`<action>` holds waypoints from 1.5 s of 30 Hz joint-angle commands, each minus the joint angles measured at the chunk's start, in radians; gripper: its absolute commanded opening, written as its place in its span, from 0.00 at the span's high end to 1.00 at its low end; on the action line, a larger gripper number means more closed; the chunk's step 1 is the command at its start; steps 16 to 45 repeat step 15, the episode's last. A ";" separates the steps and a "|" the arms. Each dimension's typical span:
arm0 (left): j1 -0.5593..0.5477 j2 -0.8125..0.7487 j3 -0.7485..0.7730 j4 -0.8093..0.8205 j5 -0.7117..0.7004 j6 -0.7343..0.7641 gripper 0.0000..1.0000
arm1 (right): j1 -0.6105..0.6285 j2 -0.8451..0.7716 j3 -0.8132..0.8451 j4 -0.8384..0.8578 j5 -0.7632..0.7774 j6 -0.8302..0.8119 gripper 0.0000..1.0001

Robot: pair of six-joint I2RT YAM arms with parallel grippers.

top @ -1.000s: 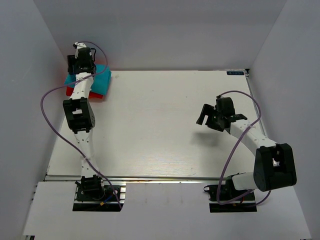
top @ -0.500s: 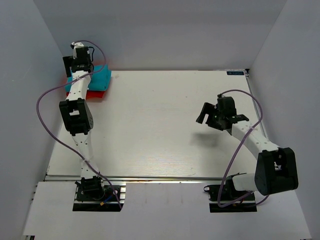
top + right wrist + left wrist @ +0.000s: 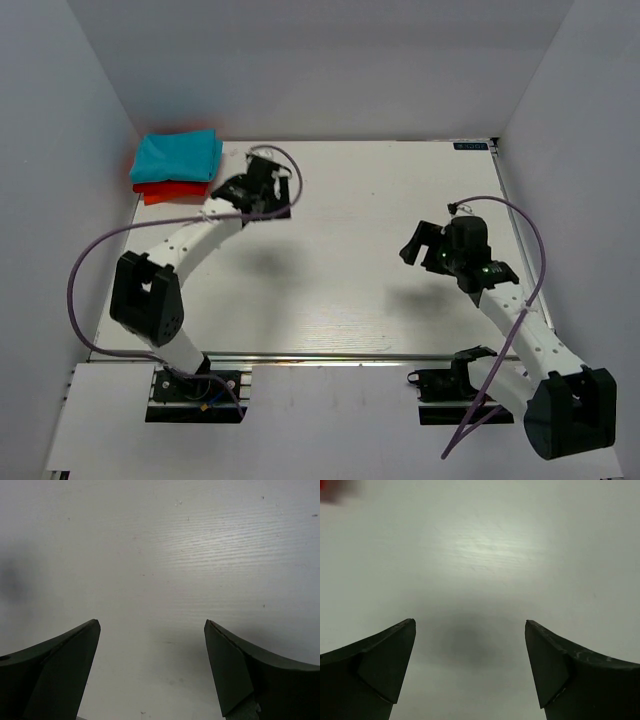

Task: Fold and stack the t-shirts
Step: Put the neatly folded tshirt into the corner of the board with the left arm

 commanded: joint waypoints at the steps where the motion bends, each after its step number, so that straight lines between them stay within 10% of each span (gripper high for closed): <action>1: -0.160 -0.157 -0.179 0.041 0.017 -0.108 0.00 | -0.001 -0.073 -0.034 -0.018 0.012 -0.035 0.10; 15: -0.552 -0.283 -0.392 0.094 -0.134 -0.234 0.00 | -0.004 -0.185 -0.148 0.002 0.003 -0.050 0.10; 45: -0.552 -0.283 -0.392 0.094 -0.134 -0.234 0.00 | -0.004 -0.185 -0.148 0.002 0.003 -0.050 0.10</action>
